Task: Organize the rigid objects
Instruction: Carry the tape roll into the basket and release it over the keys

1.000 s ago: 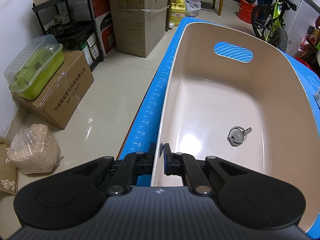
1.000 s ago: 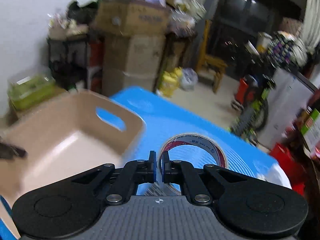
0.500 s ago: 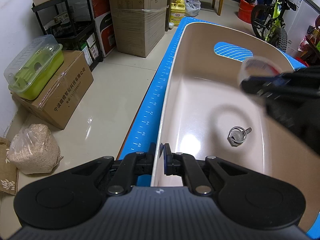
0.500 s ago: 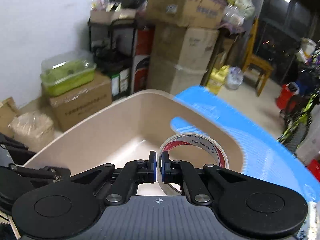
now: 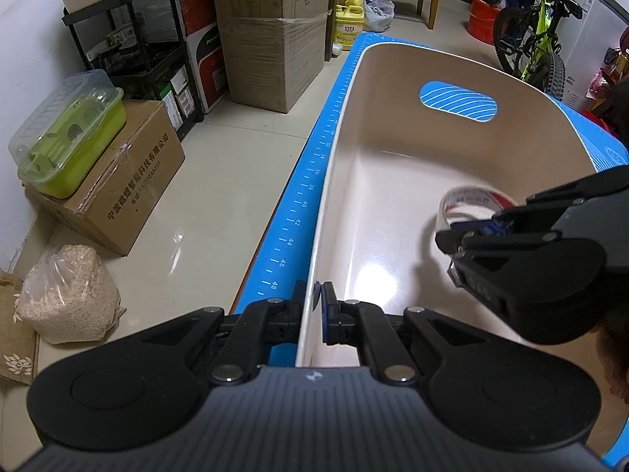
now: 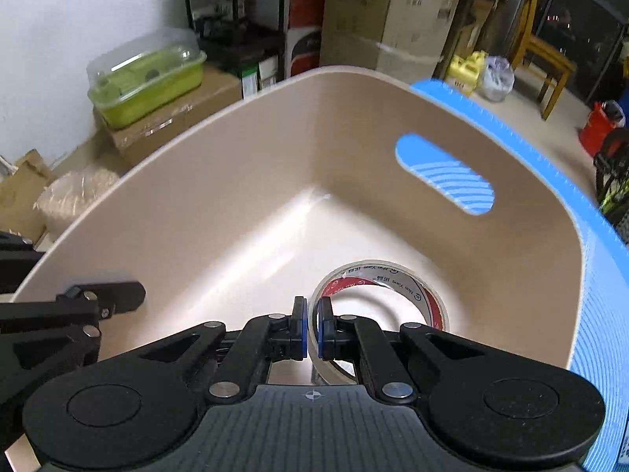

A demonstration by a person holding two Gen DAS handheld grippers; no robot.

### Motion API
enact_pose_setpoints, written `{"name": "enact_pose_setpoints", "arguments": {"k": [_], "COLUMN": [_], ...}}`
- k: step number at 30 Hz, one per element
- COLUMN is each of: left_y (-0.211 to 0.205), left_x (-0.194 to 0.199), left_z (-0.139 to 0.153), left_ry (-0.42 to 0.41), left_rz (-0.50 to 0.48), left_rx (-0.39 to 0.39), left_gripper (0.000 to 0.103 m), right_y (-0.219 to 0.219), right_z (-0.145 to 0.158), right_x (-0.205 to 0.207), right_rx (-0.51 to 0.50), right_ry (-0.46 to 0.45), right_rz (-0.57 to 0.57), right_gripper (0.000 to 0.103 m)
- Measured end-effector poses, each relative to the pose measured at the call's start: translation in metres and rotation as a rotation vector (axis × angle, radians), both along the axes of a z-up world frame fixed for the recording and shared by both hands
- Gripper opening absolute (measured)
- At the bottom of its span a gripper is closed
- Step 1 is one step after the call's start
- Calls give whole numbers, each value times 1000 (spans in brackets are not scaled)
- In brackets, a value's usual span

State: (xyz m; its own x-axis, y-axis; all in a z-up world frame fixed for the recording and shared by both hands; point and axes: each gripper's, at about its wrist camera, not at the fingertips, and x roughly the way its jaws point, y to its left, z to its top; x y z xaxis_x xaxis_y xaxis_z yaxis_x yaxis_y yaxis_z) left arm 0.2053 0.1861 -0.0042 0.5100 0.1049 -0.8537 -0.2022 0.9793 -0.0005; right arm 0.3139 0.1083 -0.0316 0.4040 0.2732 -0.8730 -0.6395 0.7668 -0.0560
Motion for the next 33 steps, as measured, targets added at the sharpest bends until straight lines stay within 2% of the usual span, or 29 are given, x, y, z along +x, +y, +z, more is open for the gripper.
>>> {"name": "enact_pose_setpoints", "arguments": {"k": [5,10,14,22,26,33], "left_y": [-1,-1,-2,-2,-2,-1], "left_x": [0,0,0,1,0,1], "left_z": [-1,0,0,0,0,1], "left_ry": [1,1,2,2,2,2], "left_rz": [-1,0,-1,0,0,-1], "left_rx": [5,4,5,4,6,-1], "left_gripper": [9,9,9,9,9,9], "right_y": [1,2,-6,-46,-78,-149], "right_z": [-8,-10,0,55,79,88], "right_x": [-1,-3,-5,-25,-41,-63], "right_rx": [-44,-53,-10,120,176,138], "right_ry": [48,45,42,-60,-121,-203], "right_rz": [-7,-17,-37,-82,-144,-288], "right_gripper": [17,18,41,56,61,65]}}
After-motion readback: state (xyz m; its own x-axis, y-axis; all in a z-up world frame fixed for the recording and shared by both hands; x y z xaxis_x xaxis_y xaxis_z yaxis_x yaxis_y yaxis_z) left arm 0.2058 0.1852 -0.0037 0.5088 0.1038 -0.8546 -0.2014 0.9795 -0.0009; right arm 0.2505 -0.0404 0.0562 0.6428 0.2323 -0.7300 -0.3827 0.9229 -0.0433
